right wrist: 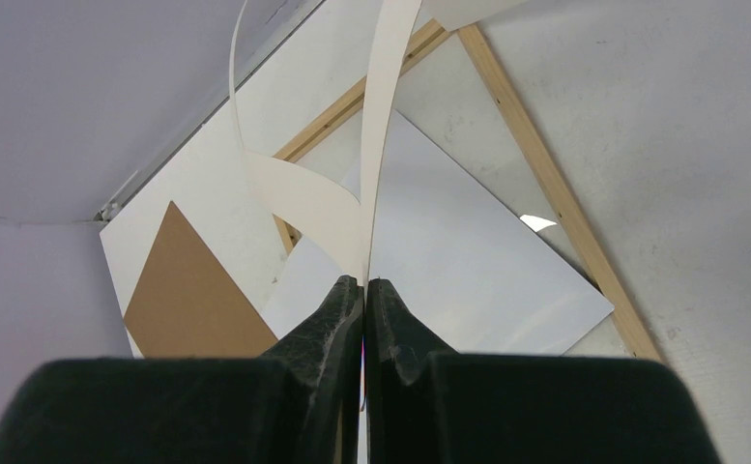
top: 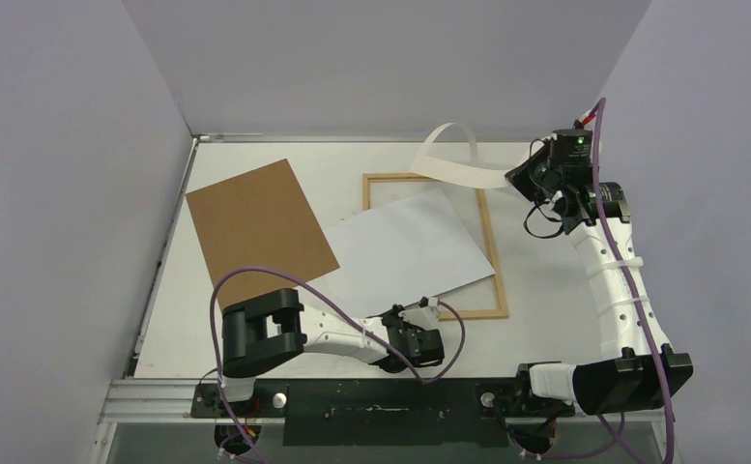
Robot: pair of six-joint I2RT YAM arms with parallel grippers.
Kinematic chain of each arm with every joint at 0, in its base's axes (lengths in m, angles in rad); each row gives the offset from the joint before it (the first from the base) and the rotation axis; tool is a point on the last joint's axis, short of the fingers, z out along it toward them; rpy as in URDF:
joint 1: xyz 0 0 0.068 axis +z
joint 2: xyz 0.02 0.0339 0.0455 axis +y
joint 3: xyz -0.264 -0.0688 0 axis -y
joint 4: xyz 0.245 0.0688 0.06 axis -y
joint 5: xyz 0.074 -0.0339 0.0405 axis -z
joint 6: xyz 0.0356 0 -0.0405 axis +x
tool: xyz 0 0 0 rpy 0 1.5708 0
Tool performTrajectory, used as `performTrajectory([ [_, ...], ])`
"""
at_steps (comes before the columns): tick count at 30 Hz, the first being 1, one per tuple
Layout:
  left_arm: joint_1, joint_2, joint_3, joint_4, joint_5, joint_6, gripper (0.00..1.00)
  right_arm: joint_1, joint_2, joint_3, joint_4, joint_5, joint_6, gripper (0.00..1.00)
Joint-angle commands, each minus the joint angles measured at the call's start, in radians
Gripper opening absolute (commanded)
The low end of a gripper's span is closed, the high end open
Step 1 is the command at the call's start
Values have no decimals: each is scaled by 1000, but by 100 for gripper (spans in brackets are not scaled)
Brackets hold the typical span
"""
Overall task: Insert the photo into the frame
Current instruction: Turn over the photo at the center of the board.
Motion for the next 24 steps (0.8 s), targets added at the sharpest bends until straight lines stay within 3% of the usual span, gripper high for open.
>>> performTrajectory([
  [1,2,-82,26,-55,4,15,0,-7,-43,4,36,6,6,0],
  [11,77,-179,35,-144,-4,-14,0,-12,-49,3,39,4,3,0],
  [18,231,-391,-7,-192,-3,-26,0,-20,-49,-3,48,-3,3,0],
  [24,406,-596,42,-169,109,-4,0,-23,-44,-7,73,-13,13,0],
])
